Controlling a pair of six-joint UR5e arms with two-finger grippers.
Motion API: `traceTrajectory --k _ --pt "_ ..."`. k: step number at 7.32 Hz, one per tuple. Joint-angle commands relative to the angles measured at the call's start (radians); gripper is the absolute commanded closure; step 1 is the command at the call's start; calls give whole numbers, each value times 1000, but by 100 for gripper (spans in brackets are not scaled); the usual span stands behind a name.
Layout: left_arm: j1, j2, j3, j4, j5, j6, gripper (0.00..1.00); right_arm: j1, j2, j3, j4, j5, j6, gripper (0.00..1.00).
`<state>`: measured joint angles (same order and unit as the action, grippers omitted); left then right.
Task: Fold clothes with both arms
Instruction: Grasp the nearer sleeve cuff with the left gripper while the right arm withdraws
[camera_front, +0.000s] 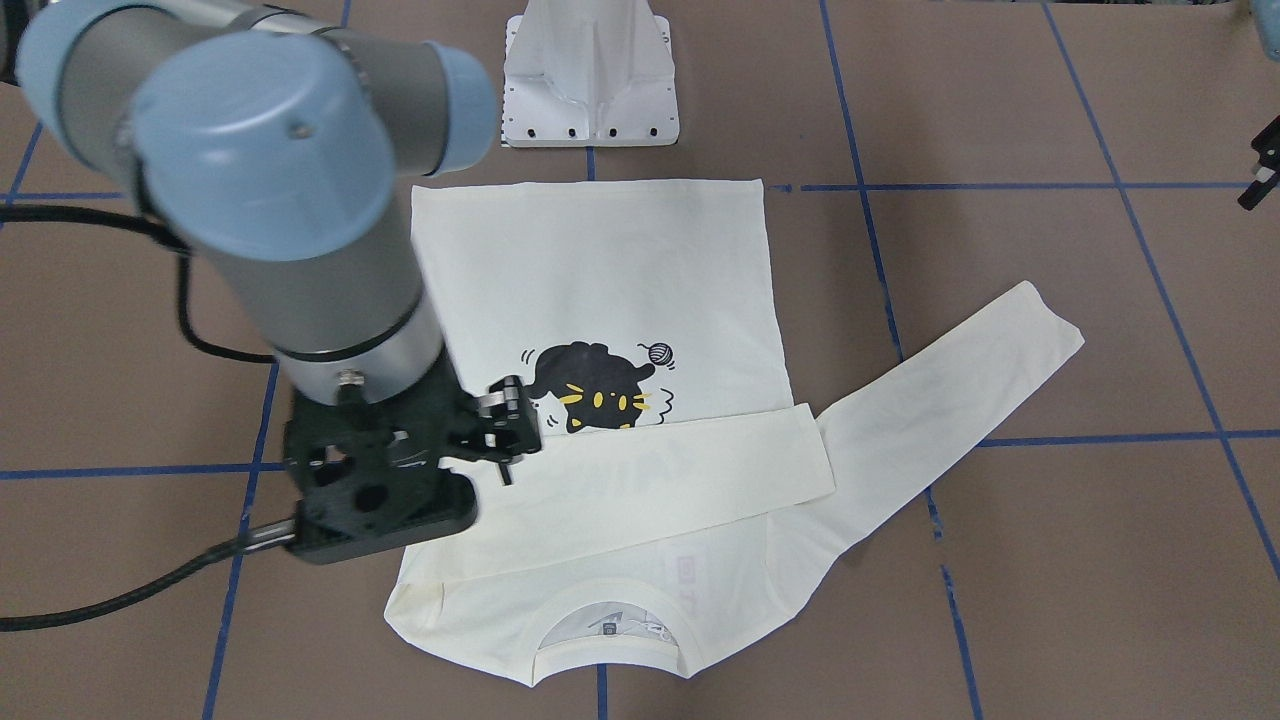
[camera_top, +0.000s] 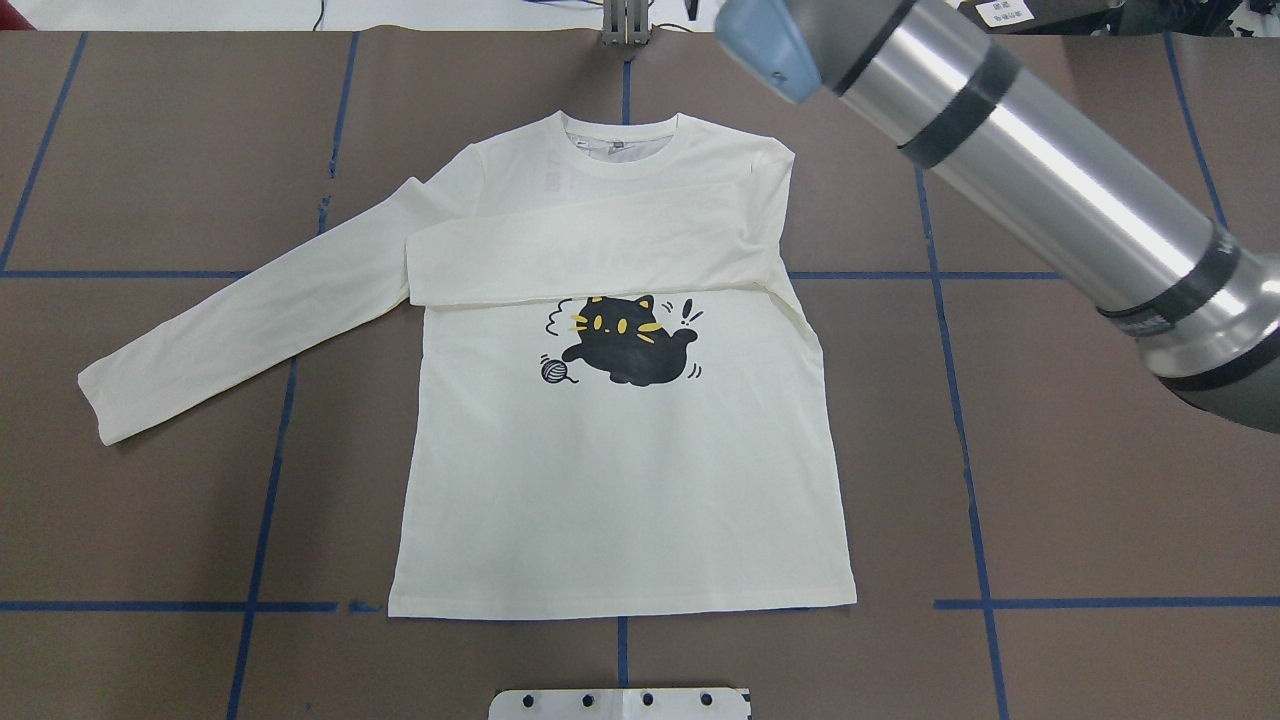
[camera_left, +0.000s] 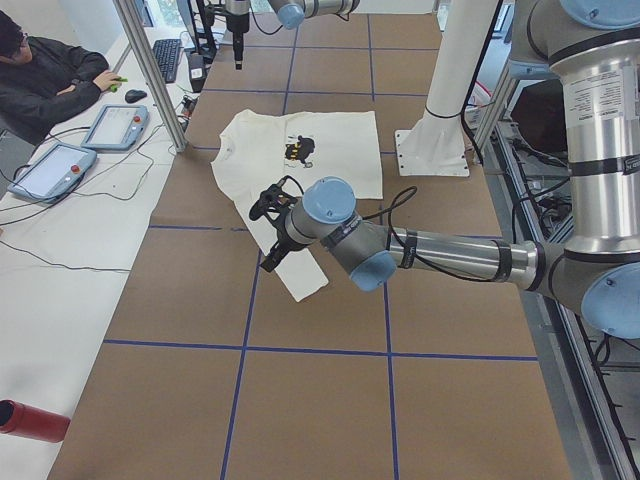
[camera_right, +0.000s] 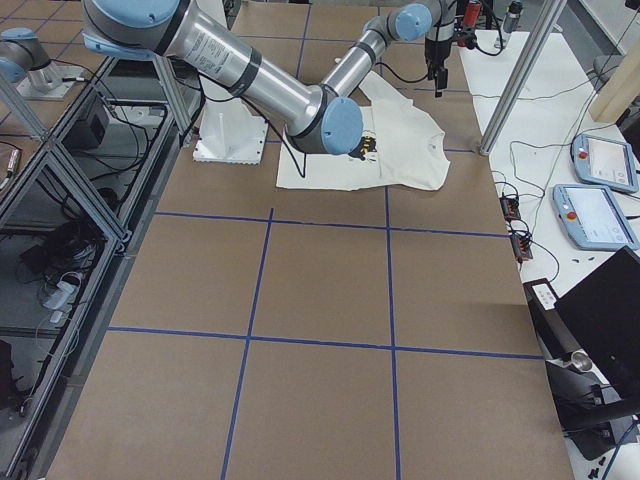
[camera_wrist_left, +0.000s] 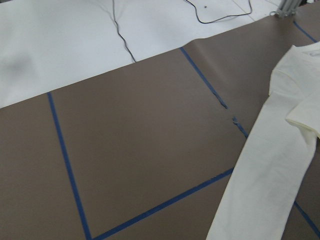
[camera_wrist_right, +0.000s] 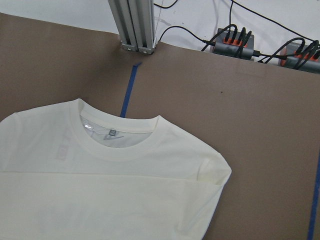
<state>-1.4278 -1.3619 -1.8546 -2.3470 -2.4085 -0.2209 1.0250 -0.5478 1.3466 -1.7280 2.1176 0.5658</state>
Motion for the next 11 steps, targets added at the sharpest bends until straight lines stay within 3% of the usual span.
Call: traceTrajectory --k 1,3,5,7,9,11 --pt "180 87 0 -136 150 -107 0 137 -215 121 7 111 -278 0" --pt "343 125 3 -153 260 -146 0 235 -453 306 1 174 -421 0" --pt "490 129 30 -155 391 -201 5 262 -610 452 1 197 -478 0" --pt "619 124 52 -161 497 -265 10 263 -636 479 1 196 -478 0" --pt "670 103 80 -167 511 -285 11 263 -647 483 4 196 -478 0" --pt "681 52 139 -169 542 -285 19 265 -652 485 5 196 -478 0"
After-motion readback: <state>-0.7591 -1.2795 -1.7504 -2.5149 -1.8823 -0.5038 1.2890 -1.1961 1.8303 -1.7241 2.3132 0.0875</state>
